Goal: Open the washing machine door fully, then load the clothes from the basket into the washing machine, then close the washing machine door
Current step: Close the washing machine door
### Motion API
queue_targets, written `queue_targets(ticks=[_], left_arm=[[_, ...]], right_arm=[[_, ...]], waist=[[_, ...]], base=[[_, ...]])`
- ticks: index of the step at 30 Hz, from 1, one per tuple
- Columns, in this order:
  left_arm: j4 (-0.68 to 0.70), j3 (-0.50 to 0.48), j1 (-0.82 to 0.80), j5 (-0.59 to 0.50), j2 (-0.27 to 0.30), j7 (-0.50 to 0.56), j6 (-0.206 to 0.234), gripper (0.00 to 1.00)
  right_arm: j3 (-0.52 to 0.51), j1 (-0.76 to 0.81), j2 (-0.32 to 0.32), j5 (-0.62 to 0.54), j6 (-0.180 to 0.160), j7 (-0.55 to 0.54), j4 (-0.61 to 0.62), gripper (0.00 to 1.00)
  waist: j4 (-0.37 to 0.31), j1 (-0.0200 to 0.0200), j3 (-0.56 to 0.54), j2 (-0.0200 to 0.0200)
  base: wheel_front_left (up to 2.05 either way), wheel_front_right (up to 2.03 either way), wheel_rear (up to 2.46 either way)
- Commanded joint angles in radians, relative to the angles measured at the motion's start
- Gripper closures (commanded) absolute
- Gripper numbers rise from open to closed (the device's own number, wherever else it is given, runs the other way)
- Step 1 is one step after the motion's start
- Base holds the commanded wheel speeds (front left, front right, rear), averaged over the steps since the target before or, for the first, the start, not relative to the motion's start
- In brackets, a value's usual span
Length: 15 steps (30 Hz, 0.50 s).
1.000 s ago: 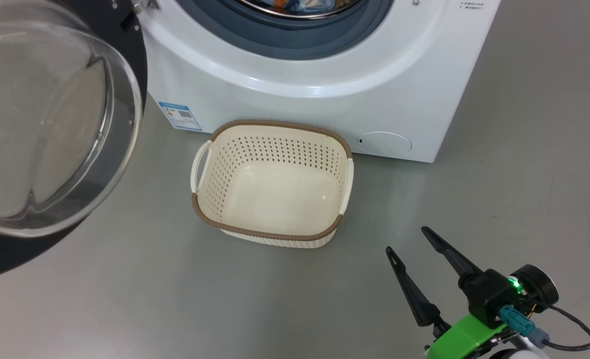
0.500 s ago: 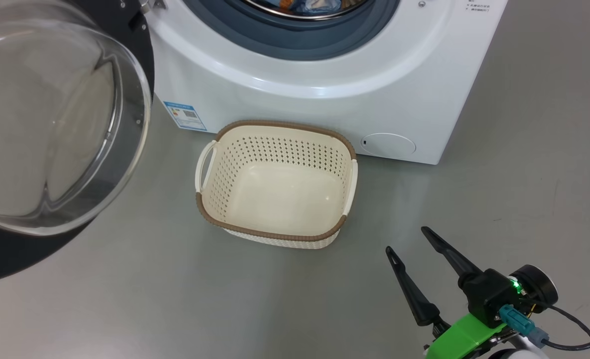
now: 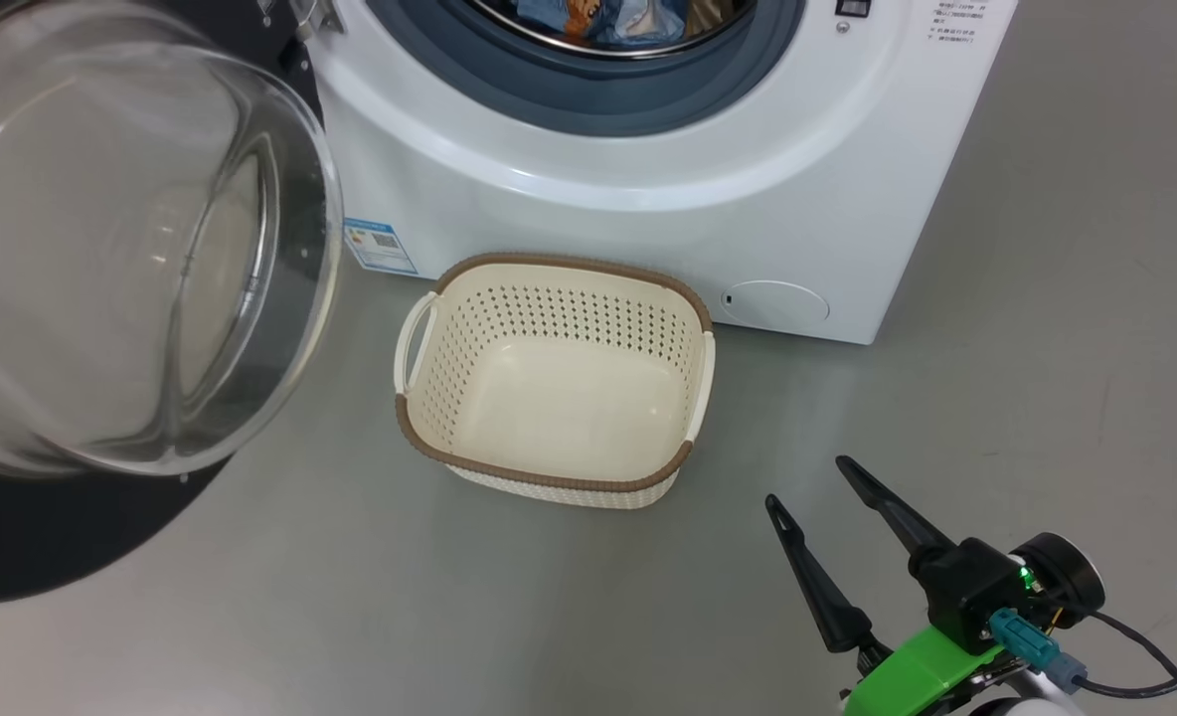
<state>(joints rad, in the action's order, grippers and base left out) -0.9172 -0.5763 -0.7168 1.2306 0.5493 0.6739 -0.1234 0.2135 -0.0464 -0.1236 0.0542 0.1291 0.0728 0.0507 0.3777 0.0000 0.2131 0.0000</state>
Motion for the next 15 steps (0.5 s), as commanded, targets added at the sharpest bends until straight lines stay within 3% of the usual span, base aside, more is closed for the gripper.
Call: queue_targets(ticks=[1, 6, 15], left_arm=[[0.034, 0.003, 0.027, 0.015, 0.037, 0.031, -0.007, 1.0], [0.087, 0.02, 0.07, 0.024, 0.032, 0.081, -0.007, 1.0], [0.249, 0.058, 0.139, 0.075, -0.03, 0.18, -0.007, 1.0]], right_arm=[[0.024, -0.025, 0.011, -0.006, 0.002, 0.011, 0.02, 0.0], [0.022, -0.022, 0.02, -0.004, 0.002, 0.019, 0.011, 0.0], [0.012, -0.017, 0.031, -0.001, 0.002, 0.03, -0.004, 0.0]], waist=[[0.0, 0.0, -0.006, 0.0], [-0.003, 0.0, -0.023, 0.0], [0.003, 0.0, -0.052, 0.0]], base=[[0.0, 0.0, 0.0], [0.0, 0.0, 0.0], [0.0, 0.0, 0.0]])
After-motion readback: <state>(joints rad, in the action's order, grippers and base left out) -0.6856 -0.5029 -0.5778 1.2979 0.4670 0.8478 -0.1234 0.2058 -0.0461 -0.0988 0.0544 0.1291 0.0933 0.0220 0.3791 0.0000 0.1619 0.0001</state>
